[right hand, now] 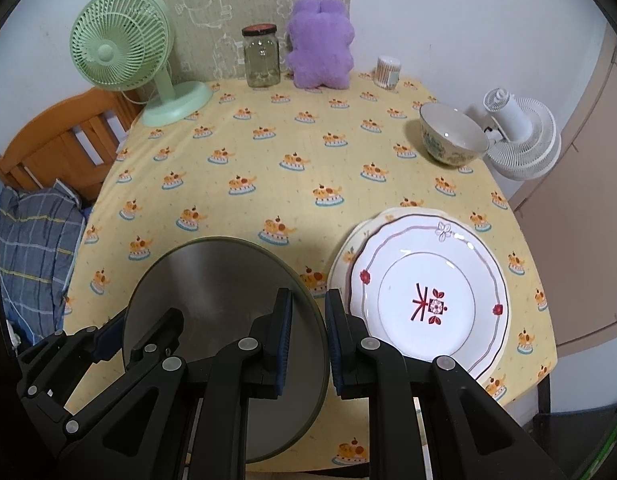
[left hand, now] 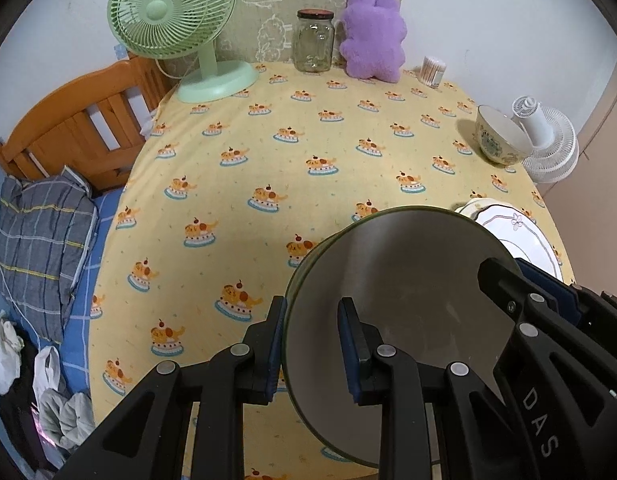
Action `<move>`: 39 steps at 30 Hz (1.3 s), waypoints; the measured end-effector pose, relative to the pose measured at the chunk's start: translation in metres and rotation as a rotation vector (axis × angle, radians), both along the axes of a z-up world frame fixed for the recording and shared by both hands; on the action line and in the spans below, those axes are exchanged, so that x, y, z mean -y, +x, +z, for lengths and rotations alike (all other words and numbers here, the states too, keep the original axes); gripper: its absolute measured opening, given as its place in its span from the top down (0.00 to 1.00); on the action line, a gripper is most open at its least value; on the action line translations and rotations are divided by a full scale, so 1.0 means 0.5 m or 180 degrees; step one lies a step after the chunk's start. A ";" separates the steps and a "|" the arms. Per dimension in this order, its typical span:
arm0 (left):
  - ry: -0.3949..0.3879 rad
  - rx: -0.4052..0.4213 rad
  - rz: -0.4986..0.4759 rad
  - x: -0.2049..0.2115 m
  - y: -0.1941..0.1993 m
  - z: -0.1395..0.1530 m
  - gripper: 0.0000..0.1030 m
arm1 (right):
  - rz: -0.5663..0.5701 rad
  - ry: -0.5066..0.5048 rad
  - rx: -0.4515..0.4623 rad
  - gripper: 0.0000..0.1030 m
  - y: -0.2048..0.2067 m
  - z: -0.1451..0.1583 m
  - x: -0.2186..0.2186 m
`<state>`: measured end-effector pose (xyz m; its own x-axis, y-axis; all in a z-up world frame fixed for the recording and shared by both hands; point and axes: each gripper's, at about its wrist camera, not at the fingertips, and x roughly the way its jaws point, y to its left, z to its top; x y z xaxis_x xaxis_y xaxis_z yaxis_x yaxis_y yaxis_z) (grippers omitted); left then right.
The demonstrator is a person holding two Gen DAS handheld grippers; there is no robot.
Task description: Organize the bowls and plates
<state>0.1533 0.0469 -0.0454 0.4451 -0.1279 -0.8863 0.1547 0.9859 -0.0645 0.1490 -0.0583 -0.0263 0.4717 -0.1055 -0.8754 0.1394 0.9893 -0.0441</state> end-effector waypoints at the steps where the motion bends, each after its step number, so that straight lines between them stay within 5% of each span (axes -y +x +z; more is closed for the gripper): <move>1: 0.0004 -0.0006 0.0009 0.001 0.002 -0.002 0.77 | 0.0003 0.0001 -0.0006 0.80 0.001 -0.002 0.000; 26: 0.0123 -0.0251 0.0057 0.003 0.052 -0.069 0.77 | 0.0016 0.0143 -0.0286 0.80 0.057 -0.078 0.008; 30: -0.0008 -0.0247 -0.0035 0.000 0.050 -0.063 0.60 | -0.0042 0.0168 -0.0294 0.79 0.060 -0.079 0.009; 32: 0.0003 -0.0163 -0.0072 -0.003 0.046 -0.051 0.49 | -0.0025 0.0184 -0.0271 0.74 0.059 -0.074 0.006; 37: -0.0032 -0.0115 -0.0156 -0.018 0.043 -0.030 0.30 | -0.0036 0.0101 0.0023 0.34 0.041 -0.036 -0.013; 39: -0.0044 -0.0076 -0.0196 -0.022 0.041 -0.018 0.23 | -0.0051 0.0071 0.0113 0.31 0.032 -0.018 -0.022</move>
<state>0.1736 0.0577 -0.0542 0.4149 -0.1667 -0.8945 0.2133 0.9735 -0.0825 0.1650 -0.0475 -0.0354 0.5009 -0.0940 -0.8604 0.1563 0.9876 -0.0169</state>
